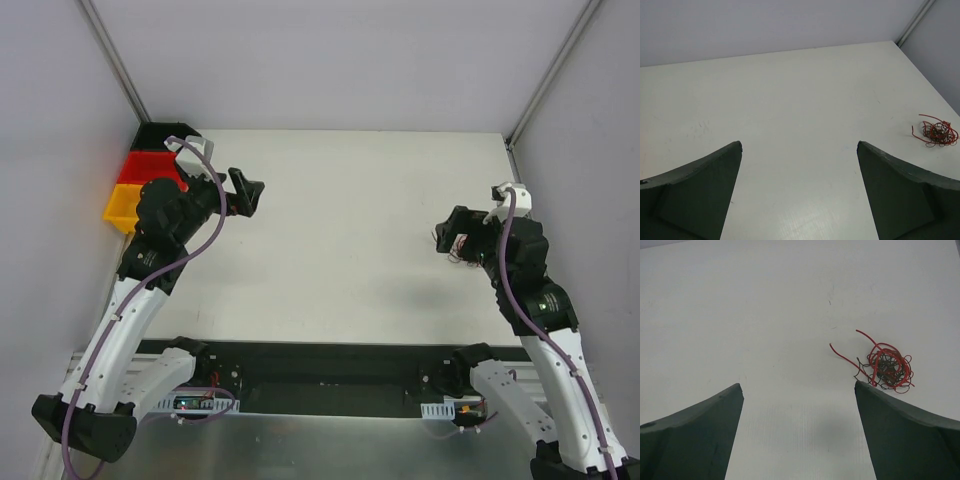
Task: Untangle the cables
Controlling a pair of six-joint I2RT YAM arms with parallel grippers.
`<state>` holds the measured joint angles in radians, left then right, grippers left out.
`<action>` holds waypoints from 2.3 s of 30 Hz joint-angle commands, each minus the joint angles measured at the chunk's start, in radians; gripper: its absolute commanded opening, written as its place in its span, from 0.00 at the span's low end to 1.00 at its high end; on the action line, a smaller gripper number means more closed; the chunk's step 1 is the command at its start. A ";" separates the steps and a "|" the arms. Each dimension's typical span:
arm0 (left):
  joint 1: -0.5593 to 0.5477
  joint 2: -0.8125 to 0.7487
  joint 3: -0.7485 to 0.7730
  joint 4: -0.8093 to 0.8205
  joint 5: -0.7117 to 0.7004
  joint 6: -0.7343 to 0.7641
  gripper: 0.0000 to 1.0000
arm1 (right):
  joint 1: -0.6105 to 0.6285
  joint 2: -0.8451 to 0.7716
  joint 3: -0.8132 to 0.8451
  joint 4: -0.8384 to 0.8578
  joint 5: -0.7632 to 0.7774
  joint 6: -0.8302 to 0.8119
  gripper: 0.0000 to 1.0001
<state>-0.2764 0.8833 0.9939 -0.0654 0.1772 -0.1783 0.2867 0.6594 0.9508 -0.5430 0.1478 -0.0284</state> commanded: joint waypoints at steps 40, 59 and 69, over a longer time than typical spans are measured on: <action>-0.030 0.111 0.045 0.019 0.038 -0.099 0.98 | -0.192 0.750 -0.078 0.216 -0.237 0.071 0.21; -0.035 0.195 0.104 -0.036 0.149 -0.130 0.95 | 0.008 0.589 -0.049 0.086 0.266 0.265 0.74; -0.035 0.195 0.107 -0.040 0.142 -0.124 0.95 | -0.155 0.851 0.135 0.123 0.224 0.207 0.67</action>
<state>-0.3023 1.0931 1.0569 -0.1165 0.2958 -0.2970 0.1360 1.4200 1.0092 -0.4389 0.3820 0.2085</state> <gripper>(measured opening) 0.952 0.693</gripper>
